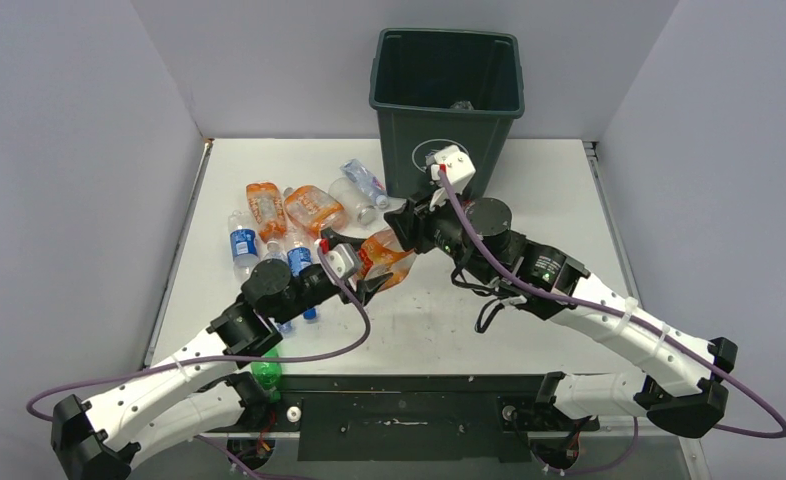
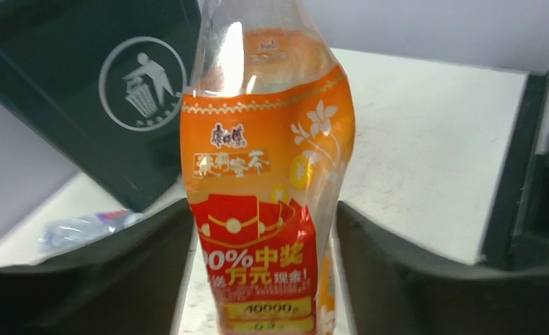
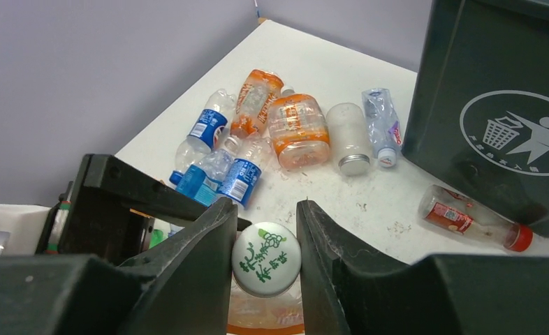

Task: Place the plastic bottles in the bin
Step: Place the plastic bottle in the trash bin.

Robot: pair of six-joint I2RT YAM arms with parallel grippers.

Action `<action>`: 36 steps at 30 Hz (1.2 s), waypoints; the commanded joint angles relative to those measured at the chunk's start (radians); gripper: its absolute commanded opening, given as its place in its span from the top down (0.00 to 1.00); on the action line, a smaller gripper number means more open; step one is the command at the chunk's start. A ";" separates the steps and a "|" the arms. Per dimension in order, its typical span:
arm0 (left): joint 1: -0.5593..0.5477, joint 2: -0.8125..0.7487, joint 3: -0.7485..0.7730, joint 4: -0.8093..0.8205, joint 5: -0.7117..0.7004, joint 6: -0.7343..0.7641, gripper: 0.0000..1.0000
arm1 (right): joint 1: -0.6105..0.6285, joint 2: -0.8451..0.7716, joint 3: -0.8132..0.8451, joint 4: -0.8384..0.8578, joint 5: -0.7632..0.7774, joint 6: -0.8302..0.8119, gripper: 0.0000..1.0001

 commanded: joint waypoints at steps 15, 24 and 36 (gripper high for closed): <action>-0.010 -0.086 -0.055 0.185 -0.293 0.018 0.04 | -0.109 0.051 0.292 0.595 0.446 -0.448 0.95; -0.008 -0.042 -0.052 0.186 -0.294 0.012 0.04 | -0.490 0.500 0.747 0.414 0.293 -0.290 0.95; 0.007 -0.053 -0.046 0.175 -0.285 0.017 0.04 | -0.581 0.726 0.848 0.257 0.118 -0.138 0.95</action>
